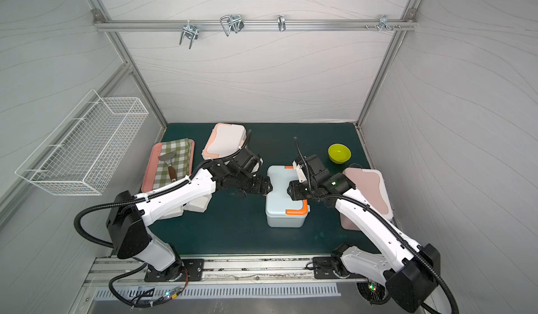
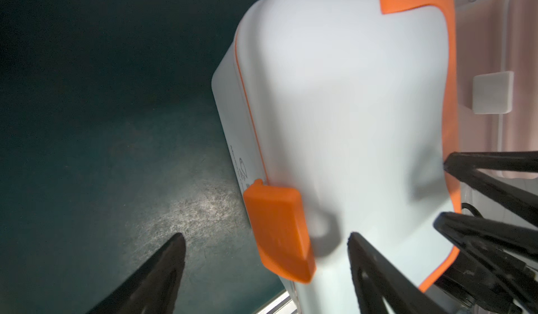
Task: Open first aid kits and take out gauze
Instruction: Open the fastener of the first aid kit.
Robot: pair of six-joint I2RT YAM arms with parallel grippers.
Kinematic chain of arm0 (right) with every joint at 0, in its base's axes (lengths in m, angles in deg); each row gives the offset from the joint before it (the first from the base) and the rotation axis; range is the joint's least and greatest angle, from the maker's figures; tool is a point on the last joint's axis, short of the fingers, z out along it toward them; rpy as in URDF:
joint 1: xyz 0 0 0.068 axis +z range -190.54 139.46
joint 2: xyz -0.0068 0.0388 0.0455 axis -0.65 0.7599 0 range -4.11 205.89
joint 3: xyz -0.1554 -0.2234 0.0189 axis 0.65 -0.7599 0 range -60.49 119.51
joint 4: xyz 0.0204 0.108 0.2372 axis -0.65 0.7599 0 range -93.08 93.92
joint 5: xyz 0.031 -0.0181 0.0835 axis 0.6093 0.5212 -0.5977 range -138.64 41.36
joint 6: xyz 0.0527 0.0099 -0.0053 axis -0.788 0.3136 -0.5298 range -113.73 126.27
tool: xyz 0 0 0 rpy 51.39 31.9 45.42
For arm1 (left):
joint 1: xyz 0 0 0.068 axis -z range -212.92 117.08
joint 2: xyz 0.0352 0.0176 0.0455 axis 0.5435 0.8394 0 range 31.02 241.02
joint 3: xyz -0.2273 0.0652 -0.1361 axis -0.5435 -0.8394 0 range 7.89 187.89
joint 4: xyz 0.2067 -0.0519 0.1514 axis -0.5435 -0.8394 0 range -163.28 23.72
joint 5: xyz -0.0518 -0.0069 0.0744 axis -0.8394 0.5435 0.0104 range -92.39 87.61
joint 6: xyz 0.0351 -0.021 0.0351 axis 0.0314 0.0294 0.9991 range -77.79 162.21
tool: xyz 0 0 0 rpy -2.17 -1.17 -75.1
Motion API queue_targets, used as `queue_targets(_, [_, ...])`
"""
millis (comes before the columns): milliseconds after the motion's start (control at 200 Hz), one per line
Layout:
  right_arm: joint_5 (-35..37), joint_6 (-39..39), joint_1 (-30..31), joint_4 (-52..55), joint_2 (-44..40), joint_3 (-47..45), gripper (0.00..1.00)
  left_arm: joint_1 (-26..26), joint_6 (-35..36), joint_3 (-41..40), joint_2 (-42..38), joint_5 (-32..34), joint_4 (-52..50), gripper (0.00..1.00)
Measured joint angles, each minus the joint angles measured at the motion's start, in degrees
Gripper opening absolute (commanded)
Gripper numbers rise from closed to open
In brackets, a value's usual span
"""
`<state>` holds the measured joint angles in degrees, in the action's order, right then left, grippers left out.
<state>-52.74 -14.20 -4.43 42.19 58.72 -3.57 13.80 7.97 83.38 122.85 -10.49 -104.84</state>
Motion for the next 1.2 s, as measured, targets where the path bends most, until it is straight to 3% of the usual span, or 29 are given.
queue_targets(400, [-0.3,0.2,-0.1,0.0,0.1,0.0,0.50,-5.2,-0.4,-8.6,-5.7,0.0,1.0,0.78])
queue_targets(926, [-3.8,0.4,-0.1,1.1,1.0,1.6,0.66,-8.5,-2.7,-15.2,-7.1,-5.9,8.3,0.76])
queue_targets(1201, [-4.5,0.3,-3.8,3.3,-2.1,2.1,0.70,-9.2,-3.3,-17.1,-14.2,-5.6,7.4,0.78])
